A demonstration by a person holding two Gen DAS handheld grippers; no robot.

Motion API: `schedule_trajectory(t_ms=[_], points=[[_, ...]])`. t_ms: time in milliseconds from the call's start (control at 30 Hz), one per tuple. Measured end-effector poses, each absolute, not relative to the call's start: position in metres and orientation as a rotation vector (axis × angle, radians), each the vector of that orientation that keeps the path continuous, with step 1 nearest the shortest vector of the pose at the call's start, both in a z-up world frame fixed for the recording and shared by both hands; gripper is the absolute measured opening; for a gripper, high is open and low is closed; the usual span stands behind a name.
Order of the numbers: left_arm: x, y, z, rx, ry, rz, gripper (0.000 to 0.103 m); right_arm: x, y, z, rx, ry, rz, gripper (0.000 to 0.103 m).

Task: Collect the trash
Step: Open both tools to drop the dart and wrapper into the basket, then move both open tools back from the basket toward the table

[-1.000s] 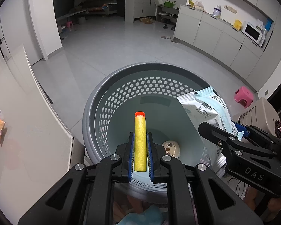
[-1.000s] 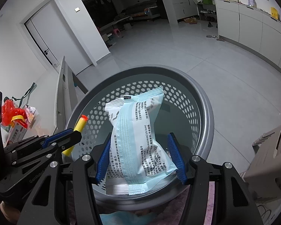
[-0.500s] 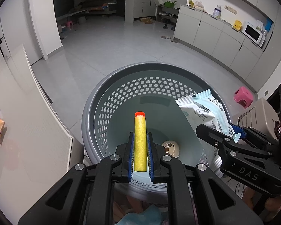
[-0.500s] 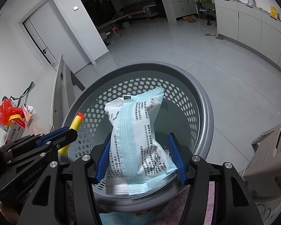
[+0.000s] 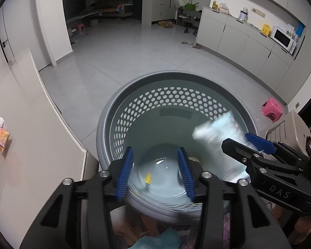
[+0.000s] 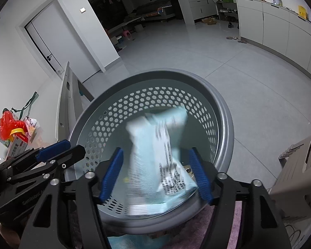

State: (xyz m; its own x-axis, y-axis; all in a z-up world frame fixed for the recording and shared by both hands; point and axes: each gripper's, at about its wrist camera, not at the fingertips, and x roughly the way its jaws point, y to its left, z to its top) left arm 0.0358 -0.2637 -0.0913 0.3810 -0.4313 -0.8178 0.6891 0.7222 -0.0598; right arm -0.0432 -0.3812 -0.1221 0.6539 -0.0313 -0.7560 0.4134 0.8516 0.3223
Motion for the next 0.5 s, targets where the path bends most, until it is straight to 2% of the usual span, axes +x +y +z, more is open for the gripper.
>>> schedule_trajectory(t_ms=[133, 300, 500], points=[[0.036, -0.2629, -0.0908, 0.311, 0.936, -0.727, 0.046, -0.0442, -0.3811, -0.1213, 0.502, 0.825, -0.265, 0.066], [0.0353, -0.2629, -0.0884, 0.309, 0.932, -0.721, 0.052, -0.044, -0.3831, -0.1199, 0.507, 0.824, -0.267, 0.066], [0.0348, -0.2607, -0.0872, 0.31, 0.924, -0.718, 0.053, -0.0437, -0.3846, -0.1179, 0.509, 0.821, -0.268, 0.066]])
